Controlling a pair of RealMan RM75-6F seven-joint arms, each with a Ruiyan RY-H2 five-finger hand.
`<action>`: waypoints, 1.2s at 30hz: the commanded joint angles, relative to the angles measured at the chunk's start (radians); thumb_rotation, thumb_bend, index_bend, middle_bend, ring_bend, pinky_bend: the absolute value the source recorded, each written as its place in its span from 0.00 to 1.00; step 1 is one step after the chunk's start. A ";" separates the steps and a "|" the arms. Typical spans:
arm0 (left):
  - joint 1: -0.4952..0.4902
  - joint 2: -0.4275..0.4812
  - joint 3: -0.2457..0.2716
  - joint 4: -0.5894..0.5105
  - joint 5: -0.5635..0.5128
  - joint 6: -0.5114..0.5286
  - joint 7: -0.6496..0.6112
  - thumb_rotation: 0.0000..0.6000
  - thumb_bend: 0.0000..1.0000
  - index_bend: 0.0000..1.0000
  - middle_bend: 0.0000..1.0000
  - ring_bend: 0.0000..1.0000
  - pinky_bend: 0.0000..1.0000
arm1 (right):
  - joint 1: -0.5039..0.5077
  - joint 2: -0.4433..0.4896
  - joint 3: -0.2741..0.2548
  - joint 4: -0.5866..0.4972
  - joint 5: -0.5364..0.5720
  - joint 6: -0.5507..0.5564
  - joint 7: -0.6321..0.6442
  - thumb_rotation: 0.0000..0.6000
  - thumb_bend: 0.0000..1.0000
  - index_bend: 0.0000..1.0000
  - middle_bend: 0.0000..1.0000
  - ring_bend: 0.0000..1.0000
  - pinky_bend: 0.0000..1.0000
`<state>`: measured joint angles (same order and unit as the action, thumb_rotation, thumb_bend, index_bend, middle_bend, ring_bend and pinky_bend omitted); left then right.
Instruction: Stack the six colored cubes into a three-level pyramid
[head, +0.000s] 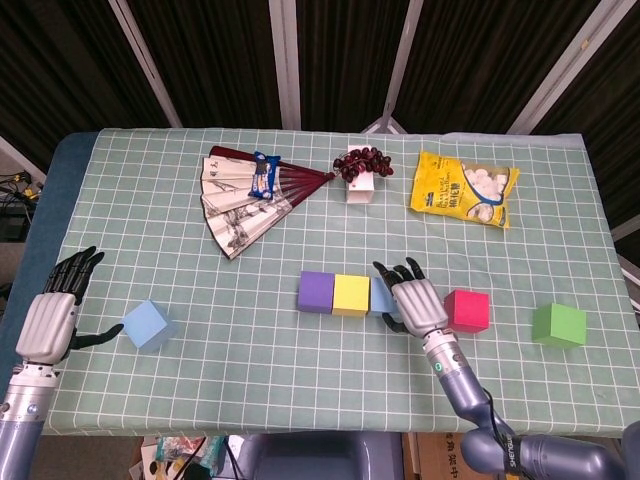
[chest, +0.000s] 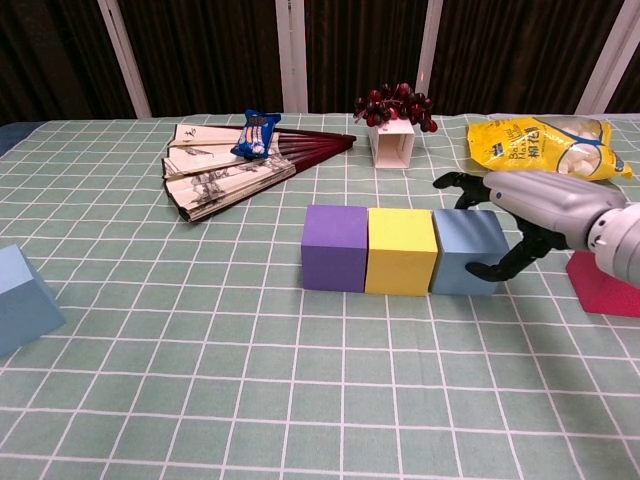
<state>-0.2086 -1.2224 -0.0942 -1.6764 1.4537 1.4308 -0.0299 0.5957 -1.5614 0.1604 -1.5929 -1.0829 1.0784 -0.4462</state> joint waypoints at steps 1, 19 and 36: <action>0.000 0.001 0.000 -0.001 0.000 -0.001 -0.001 1.00 0.09 0.00 0.00 0.01 0.05 | 0.001 -0.002 0.000 -0.001 0.005 0.001 -0.004 1.00 0.38 0.00 0.33 0.17 0.00; 0.000 0.004 -0.002 -0.003 -0.001 -0.004 -0.005 1.00 0.09 0.00 0.00 0.01 0.05 | 0.009 -0.014 -0.001 -0.014 0.024 0.011 -0.029 1.00 0.38 0.00 0.33 0.17 0.00; -0.001 0.006 -0.004 -0.004 -0.003 -0.008 -0.007 1.00 0.09 0.00 0.00 0.01 0.05 | 0.015 -0.034 -0.003 -0.010 0.038 0.021 -0.046 1.00 0.38 0.00 0.32 0.14 0.00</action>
<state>-0.2095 -1.2170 -0.0982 -1.6803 1.4505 1.4226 -0.0371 0.6106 -1.5950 0.1578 -1.6024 -1.0448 1.0995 -0.4917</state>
